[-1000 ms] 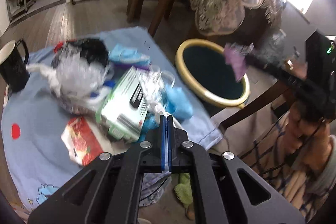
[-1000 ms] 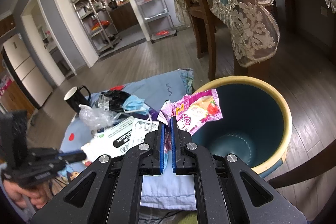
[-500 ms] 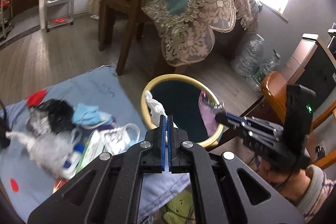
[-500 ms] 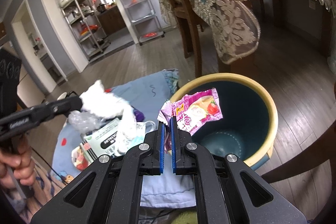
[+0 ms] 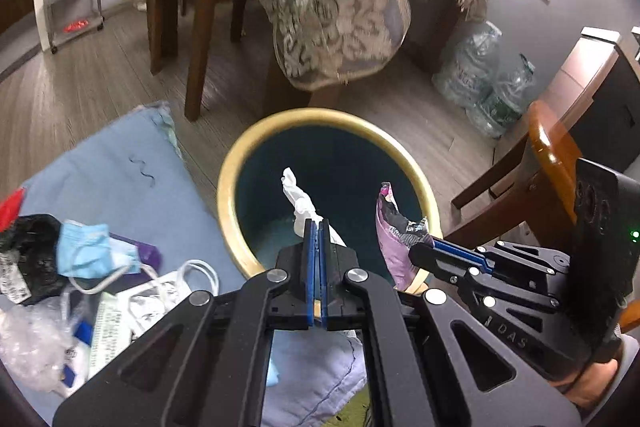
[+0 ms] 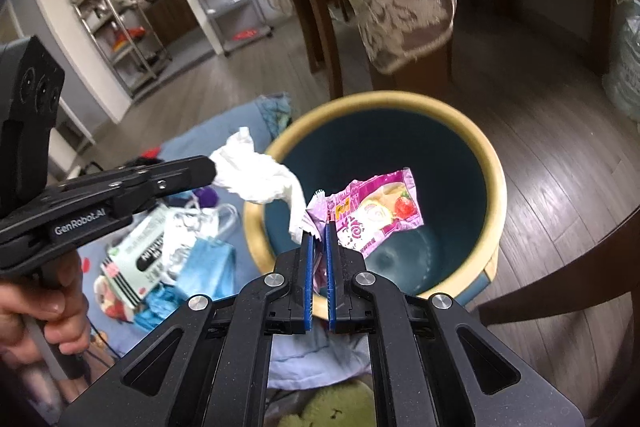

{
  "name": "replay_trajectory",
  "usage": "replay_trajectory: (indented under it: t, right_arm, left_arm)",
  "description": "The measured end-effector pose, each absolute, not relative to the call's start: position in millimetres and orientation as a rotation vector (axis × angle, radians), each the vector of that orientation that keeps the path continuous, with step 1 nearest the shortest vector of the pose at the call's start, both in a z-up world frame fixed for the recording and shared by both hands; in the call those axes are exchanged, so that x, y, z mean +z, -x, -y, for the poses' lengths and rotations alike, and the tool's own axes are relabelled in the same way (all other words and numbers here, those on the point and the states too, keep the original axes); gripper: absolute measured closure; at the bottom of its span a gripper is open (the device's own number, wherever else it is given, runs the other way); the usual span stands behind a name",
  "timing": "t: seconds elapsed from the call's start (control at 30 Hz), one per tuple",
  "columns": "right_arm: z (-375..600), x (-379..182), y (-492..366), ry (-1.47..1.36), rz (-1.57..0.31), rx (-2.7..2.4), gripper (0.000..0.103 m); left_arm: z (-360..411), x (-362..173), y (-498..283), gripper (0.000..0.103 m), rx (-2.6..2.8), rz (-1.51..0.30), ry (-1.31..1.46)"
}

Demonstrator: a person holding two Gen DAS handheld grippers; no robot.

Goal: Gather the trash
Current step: 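Carry the tissue and pink wrapper over the bin and open both tools, then move both open tools back over the trash pile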

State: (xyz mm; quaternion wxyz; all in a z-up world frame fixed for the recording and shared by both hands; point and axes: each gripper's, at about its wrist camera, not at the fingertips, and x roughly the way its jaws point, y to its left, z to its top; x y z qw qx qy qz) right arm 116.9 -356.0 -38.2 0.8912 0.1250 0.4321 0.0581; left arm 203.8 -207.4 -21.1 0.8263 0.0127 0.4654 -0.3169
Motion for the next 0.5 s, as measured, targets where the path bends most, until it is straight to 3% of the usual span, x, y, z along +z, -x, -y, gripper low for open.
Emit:
replay_trajectory:
  t: [0.1,0.13,0.2,0.33,0.37,0.43,0.5]
  right_arm:
    - [360,-48,-121,-0.264,-0.944,0.078,0.087]
    - [362,-49,-121,-0.269,-0.947,0.065,0.08]
    - [366,-48,-119,-0.282,-0.934,0.056,0.073]
    - [367,-45,-118,-0.29,-0.919,0.053,0.068]
    - [366,-44,-118,-0.291,-0.917,0.054,0.066]
    - [366,-43,-118,-0.292,-0.907,0.057,0.064]
    - [365,-41,-118,-0.293,-0.898,0.061,0.061]
  left_arm:
    - [214,-32,-210,0.102,-0.672,-1.019,-0.022]
    - [214,-35,-211,0.102,-0.667,-1.028,-0.02]
    - [213,-40,-214,0.096,-0.649,-1.04,-0.017]
    - [204,-39,-215,0.066,-0.634,-1.032,0.002]
    - [201,-37,-214,0.062,-0.632,-1.021,0.008]
    - [195,-32,-213,0.043,-0.62,-1.005,0.01]
    - [187,-28,-212,0.036,-0.591,-0.991,0.014]
